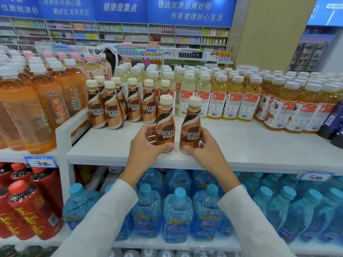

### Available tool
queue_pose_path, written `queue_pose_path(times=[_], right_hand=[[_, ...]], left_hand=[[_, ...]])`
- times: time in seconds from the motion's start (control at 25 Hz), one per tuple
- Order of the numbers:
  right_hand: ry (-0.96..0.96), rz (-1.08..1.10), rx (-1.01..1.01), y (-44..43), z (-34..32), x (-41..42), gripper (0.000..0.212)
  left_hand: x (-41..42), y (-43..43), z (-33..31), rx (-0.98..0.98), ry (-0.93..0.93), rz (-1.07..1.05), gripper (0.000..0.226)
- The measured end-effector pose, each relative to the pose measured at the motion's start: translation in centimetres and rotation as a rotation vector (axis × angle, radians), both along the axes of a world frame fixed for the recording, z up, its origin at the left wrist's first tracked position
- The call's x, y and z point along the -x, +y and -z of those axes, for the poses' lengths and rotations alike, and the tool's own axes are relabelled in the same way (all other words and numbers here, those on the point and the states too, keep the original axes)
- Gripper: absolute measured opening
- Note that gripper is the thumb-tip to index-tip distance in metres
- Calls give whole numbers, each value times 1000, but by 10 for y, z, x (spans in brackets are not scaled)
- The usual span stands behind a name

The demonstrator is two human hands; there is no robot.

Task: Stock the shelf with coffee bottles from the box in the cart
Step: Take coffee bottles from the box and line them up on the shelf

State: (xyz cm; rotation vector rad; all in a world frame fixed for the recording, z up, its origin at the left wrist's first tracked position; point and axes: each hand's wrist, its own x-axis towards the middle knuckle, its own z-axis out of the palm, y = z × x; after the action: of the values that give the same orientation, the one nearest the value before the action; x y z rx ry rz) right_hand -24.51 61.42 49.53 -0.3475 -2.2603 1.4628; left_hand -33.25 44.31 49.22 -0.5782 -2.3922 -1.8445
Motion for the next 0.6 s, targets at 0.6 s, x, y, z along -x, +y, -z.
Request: queue_pose_path(times=[0.6], right_hand=[[139,115,22,-15,13,-9,75]], left_hand=[[-17,9,10,-22,87,-85,72]])
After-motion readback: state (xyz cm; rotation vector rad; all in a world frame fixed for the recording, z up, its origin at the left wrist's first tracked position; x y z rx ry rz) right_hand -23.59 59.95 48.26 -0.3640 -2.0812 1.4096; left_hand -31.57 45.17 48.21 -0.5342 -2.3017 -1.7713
